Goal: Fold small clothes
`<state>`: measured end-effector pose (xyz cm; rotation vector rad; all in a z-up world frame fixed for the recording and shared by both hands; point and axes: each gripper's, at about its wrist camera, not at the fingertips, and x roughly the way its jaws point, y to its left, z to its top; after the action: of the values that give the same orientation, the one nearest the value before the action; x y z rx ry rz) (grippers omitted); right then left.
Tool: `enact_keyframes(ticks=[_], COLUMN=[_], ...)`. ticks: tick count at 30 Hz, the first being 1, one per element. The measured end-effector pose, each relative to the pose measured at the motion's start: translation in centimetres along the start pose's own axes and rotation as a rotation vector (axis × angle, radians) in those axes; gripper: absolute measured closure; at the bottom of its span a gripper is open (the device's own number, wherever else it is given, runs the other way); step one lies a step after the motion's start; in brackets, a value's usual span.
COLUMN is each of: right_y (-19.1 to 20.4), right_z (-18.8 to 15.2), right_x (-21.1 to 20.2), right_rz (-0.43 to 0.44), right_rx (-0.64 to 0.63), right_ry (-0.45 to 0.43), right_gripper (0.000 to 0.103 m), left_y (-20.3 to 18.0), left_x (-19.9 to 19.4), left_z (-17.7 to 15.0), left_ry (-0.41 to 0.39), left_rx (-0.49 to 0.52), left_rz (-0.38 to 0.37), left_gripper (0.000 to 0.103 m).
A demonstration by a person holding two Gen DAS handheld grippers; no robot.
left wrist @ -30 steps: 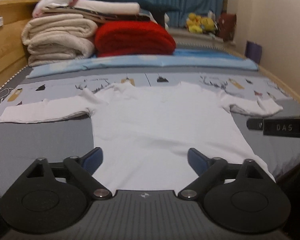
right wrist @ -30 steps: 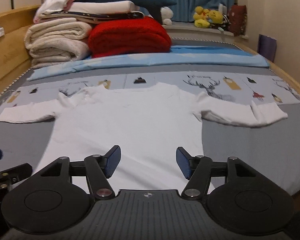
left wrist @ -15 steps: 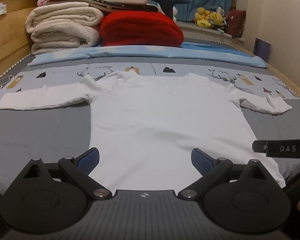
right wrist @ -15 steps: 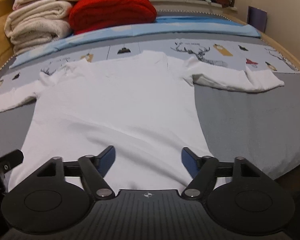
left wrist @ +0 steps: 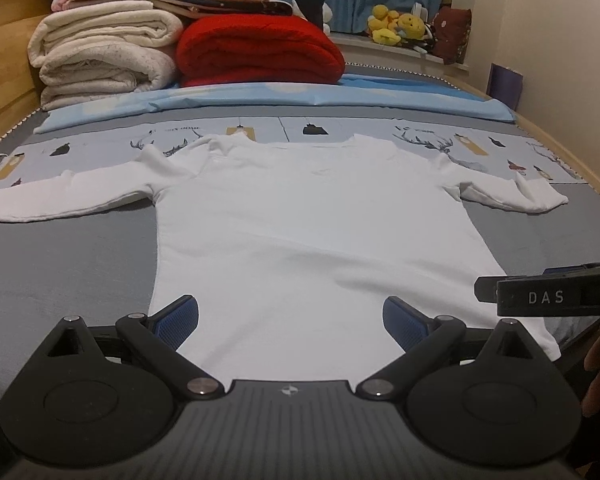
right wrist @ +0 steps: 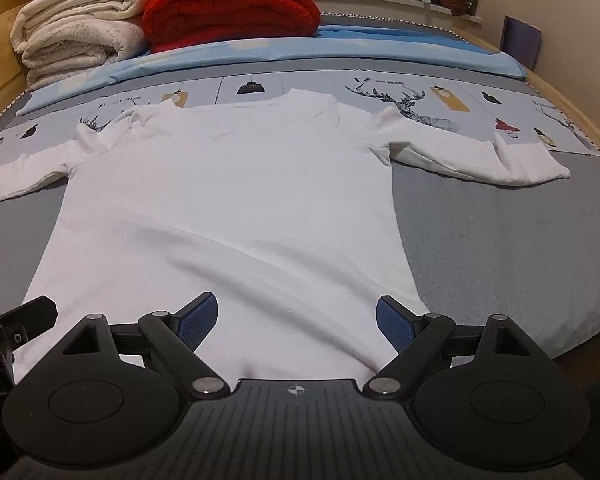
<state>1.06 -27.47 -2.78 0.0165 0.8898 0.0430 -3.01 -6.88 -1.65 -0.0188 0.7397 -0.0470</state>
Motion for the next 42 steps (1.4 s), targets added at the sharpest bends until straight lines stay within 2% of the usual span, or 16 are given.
enact_keyframes(ticks=[19, 22, 23, 25, 26, 28, 30, 34, 38, 42], right_y=[0.8, 0.8, 0.8, 0.7, 0.7, 0.7, 0.7, 0.3, 0.3, 0.5], right_z=[0.2, 0.4, 0.4, 0.6, 0.7, 0.9, 1.2, 1.5, 1.7, 1.6], right_x=[-0.2, -0.5, -0.7, -1.1, -1.4, -1.8, -2.2, -2.9, -3.6, -3.5], right_rz=[-0.026, -0.018, -0.012, -0.004, 0.002, 0.014, 0.022, 0.03, 0.03, 0.007], right_rx=[-0.032, -0.028, -0.024, -0.018, -0.015, -0.007, -0.003, 0.021, 0.025, 0.005], right_ry=[-0.015, -0.03, -0.041, -0.069, -0.09, -0.125, -0.162, -0.244, -0.328, -0.35], right_gripper=[0.018, 0.024, 0.026, 0.027, 0.029, 0.033, 0.036, 0.048, 0.048, 0.048], left_y=[0.4, 0.3, 0.2, 0.2, 0.1, 0.2, 0.5, 1.4, 2.9, 5.6], left_x=[-0.1, -0.2, -0.2, -0.5, -0.6, -0.9, -1.4, -2.2, -1.2, 1.9], left_z=[0.2, 0.2, 0.2, 0.4, 0.6, 1.2, 2.5, 6.6, 11.4, 14.9], left_ry=[-0.004, -0.011, -0.015, -0.031, -0.041, -0.063, -0.079, -0.148, -0.223, -0.259], left_rx=[-0.014, -0.009, -0.005, 0.006, 0.014, 0.029, 0.038, 0.083, 0.13, 0.159], left_rz=[-0.02, -0.022, -0.021, -0.022, -0.026, -0.03, -0.041, -0.066, -0.071, -0.031], left_gripper=[0.003, 0.005, 0.009, 0.027, 0.032, 0.05, 0.056, 0.057, 0.057, 0.057])
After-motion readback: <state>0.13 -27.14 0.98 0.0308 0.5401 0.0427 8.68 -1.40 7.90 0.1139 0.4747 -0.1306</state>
